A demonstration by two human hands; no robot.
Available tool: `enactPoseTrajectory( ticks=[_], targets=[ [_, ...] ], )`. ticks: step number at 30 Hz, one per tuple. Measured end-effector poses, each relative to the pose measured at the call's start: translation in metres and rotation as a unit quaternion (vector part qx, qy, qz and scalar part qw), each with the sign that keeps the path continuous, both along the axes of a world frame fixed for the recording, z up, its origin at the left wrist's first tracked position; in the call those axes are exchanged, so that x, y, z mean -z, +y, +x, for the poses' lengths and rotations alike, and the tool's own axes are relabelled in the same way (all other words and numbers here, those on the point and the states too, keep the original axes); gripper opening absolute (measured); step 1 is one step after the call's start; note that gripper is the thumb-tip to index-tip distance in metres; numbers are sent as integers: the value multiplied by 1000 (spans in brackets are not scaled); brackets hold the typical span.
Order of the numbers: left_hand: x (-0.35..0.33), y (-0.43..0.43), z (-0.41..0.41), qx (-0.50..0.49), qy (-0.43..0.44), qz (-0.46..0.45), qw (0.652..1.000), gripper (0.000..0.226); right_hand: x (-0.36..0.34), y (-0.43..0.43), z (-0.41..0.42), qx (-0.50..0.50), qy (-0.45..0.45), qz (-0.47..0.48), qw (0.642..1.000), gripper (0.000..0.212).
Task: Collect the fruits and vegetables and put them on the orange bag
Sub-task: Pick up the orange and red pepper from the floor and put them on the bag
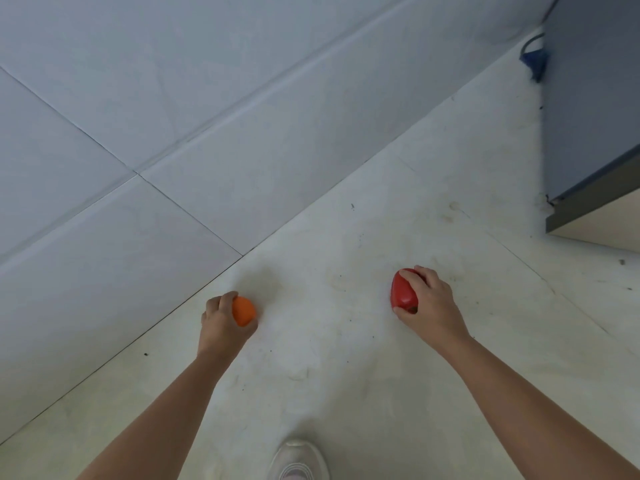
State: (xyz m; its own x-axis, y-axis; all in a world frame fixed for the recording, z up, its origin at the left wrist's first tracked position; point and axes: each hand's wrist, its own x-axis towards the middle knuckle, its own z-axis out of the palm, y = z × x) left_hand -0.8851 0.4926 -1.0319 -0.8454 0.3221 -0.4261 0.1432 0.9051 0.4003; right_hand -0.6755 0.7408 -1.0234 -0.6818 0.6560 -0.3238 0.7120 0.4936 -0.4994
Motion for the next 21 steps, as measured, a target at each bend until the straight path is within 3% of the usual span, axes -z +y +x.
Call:
enactPoseTrajectory(
  ticks=[7, 21],
  targets=[
    [-1, -5, 19, 21, -16, 35, 999, 61, 2, -7, 3, 41, 13, -39, 998, 62],
    [-40, 13, 67, -42, -66, 171, 982, 62, 0, -11, 4, 61, 46, -99, 992, 61]
  ],
)
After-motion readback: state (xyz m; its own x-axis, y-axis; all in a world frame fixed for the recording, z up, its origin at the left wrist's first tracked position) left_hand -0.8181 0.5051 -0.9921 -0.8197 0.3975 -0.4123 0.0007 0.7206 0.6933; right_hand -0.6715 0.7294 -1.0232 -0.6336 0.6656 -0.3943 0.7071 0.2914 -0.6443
